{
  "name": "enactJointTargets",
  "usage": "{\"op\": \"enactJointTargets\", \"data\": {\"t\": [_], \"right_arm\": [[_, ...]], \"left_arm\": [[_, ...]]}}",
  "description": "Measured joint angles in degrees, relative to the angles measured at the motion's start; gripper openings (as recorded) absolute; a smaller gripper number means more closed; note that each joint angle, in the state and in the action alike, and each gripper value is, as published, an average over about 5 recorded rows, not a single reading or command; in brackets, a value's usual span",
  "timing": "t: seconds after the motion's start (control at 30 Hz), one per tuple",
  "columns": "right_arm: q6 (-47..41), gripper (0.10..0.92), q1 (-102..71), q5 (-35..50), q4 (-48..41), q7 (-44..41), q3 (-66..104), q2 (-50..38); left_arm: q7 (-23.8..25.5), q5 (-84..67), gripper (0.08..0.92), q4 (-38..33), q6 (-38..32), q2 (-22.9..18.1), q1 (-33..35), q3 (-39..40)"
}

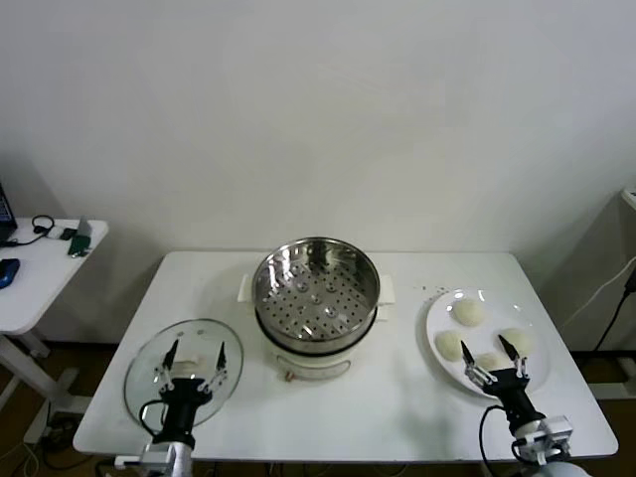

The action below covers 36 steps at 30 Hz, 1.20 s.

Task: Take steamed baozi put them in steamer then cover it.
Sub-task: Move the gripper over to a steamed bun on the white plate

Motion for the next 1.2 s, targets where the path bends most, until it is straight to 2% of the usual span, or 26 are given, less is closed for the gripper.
{"op": "enactJointTargets", "data": {"t": [0.1,0.3,0.7,0.93,1.2], "right_arm": [[-1.9,0.823,1.6,-1.5,-0.6,-2.3,-0.4,-2.5],[-6.0,0.823,7.5,-5.3,-4.2,-11.9,-2.9,-11.8],[-7.7,0.823,29.9,-14.1,-17.7,-34.2,-18.9,-28.7],[-6.3,0.823,49.8,-17.7,-27.8,-42.3,-37.7,-31.3],[-4.6,0.823,69.4,-20.5,-38.9,-47.2,-58.4,-28.6]], "left_arm": [[0.0,-0.3,0.823,0.1,-0.1,0.3,0.0,0.2],[0.2,-2.0,0.823,0.0,-0.8,1.3,-0.3,0.7],[0.3,-4.5,0.823,1.0,-1.4,3.3,-1.0,0.9],[0.2,-5.2,0.823,1.5,-1.1,3.4,-1.4,0.9],[0.2,-5.5,0.823,0.7,0.5,3.2,-2.4,1.0]]}}
